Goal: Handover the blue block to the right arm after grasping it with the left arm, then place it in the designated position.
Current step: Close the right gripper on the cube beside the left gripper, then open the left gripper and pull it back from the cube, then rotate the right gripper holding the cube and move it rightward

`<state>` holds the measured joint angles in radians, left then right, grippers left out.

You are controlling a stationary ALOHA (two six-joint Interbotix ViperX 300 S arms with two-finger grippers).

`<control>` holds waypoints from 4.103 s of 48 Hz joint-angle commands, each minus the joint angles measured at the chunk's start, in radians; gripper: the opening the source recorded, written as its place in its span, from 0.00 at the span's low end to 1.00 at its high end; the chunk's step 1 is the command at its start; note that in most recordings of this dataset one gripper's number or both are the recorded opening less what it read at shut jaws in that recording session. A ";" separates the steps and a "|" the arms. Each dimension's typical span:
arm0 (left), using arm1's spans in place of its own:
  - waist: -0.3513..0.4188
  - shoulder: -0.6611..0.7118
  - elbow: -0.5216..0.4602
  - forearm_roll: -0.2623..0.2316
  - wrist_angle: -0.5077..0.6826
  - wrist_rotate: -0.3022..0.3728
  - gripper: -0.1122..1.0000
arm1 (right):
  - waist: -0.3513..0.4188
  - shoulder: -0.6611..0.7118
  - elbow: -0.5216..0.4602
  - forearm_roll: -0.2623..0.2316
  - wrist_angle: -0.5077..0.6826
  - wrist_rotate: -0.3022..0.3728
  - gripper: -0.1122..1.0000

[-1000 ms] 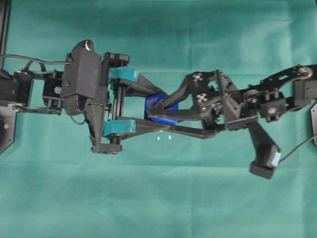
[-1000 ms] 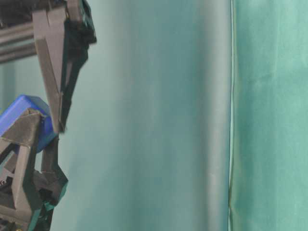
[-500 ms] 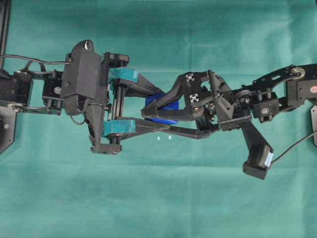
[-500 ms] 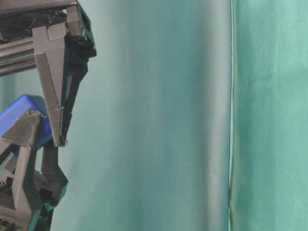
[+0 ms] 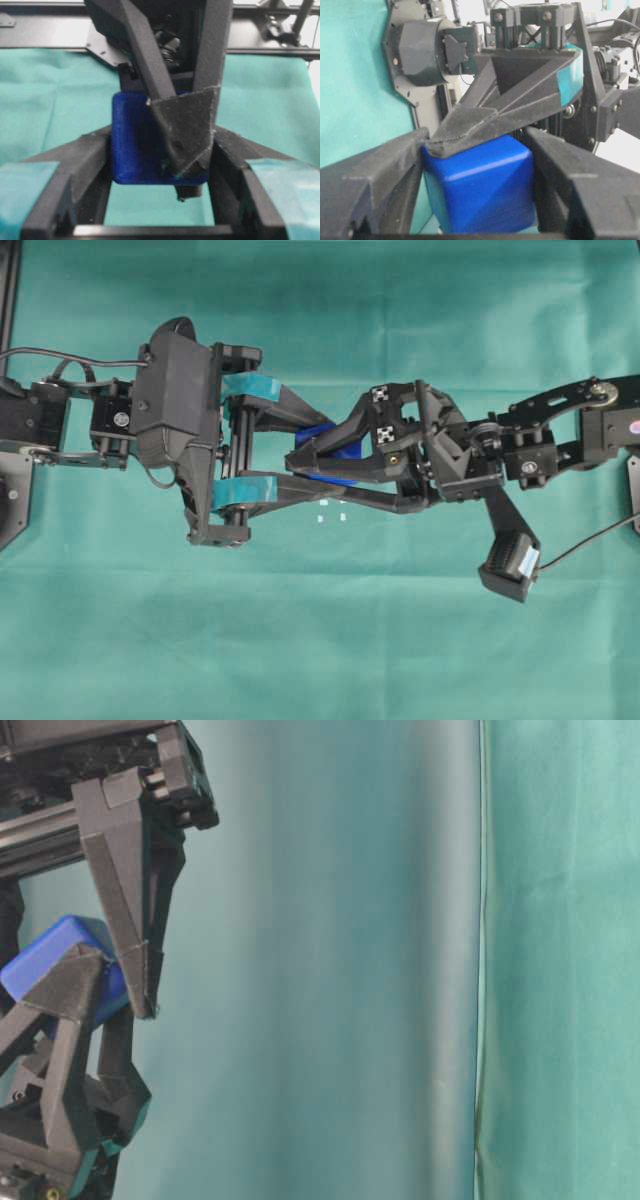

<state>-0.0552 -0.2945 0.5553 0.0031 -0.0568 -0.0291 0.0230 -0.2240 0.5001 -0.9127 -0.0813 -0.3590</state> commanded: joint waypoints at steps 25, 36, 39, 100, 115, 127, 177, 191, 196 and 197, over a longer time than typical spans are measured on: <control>-0.012 -0.021 -0.021 0.000 0.023 0.008 0.52 | -0.006 -0.017 -0.021 0.005 0.006 0.005 0.66; -0.012 -0.021 -0.031 0.002 0.031 0.002 0.59 | -0.005 -0.017 -0.021 0.005 0.006 0.006 0.66; -0.012 -0.021 -0.032 0.000 0.029 0.002 0.75 | -0.003 -0.017 -0.021 0.005 0.006 0.005 0.66; -0.011 -0.199 0.106 -0.002 0.077 0.000 1.00 | 0.005 -0.069 0.028 0.006 0.012 0.018 0.66; -0.012 -0.215 0.118 0.000 0.075 0.000 1.00 | 0.006 -0.069 0.028 0.006 0.012 0.018 0.66; -0.012 -0.215 0.118 0.000 0.075 0.000 1.00 | 0.008 -0.069 0.028 0.020 0.009 0.072 0.66; -0.011 -0.210 0.115 0.000 0.078 0.008 1.00 | 0.031 -0.095 0.028 0.176 0.104 1.055 0.66; -0.011 -0.207 0.112 0.000 0.077 0.005 1.00 | 0.029 -0.095 0.028 0.175 0.106 1.055 0.66; -0.011 -0.209 0.112 -0.002 0.077 0.005 1.00 | 0.031 -0.097 0.026 0.175 0.104 1.055 0.66; -0.012 -0.209 0.112 0.000 0.077 0.005 1.00 | 0.031 -0.095 0.026 0.175 0.106 1.055 0.66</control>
<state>-0.0644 -0.4970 0.6857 0.0015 0.0276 -0.0230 0.0522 -0.2991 0.5415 -0.7409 0.0230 0.6934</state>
